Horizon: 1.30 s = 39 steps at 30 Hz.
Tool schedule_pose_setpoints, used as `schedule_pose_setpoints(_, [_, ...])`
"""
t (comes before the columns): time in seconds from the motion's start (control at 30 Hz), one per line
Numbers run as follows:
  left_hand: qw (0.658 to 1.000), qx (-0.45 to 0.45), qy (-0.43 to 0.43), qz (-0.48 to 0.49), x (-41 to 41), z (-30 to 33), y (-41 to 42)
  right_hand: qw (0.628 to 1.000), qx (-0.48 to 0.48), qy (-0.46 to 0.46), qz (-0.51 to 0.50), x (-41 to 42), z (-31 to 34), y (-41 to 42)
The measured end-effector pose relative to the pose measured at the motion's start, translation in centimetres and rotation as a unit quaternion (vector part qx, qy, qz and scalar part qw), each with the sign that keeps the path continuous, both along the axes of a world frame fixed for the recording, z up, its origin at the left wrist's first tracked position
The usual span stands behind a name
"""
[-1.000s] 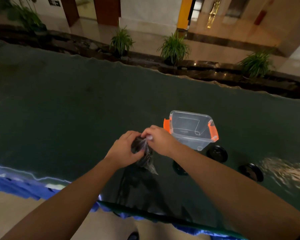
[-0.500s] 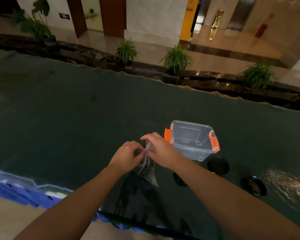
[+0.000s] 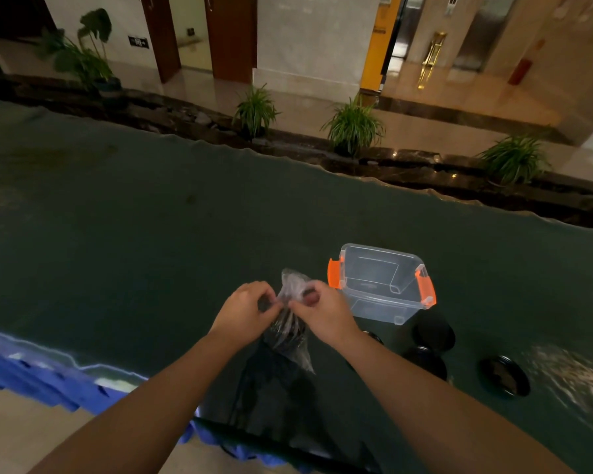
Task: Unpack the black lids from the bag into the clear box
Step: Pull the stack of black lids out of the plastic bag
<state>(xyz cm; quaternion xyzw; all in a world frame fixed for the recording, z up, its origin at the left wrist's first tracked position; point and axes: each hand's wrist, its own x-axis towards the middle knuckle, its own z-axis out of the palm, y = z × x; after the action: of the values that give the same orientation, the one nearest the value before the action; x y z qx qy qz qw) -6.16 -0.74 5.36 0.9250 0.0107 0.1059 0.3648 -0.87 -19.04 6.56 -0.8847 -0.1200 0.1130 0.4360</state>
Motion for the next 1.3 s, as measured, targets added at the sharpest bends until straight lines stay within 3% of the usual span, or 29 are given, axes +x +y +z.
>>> schedule_pose_setpoints(0.5, [0.993,0.086,-0.039,-0.066,-1.5,2.0,2.0,0.979,-0.117,-0.148,0.078,-0.3,2.5,-3.1])
schedule_pose_setpoints(0.7, [0.987,0.04,-0.114,-0.107,-1.1,5.4,0.4,0.979,-0.118,-0.151,0.071,-0.4,2.8,-3.7])
schedule_pose_setpoints(1.0, [0.979,0.191,0.032,-0.063,1.0,9.1,-1.2,0.978,-0.099,-0.163,0.088,-0.5,3.6,-3.9])
schedule_pose_setpoints(1.2, [0.968,0.212,0.128,-0.035,1.5,10.2,-1.8,0.979,-0.101,-0.129,0.124,-0.7,4.7,-3.8])
schedule_pose_setpoints(1.3, [0.972,0.186,0.145,0.013,1.8,10.2,-2.3,0.984,-0.093,-0.121,0.087,-0.8,5.8,-3.1])
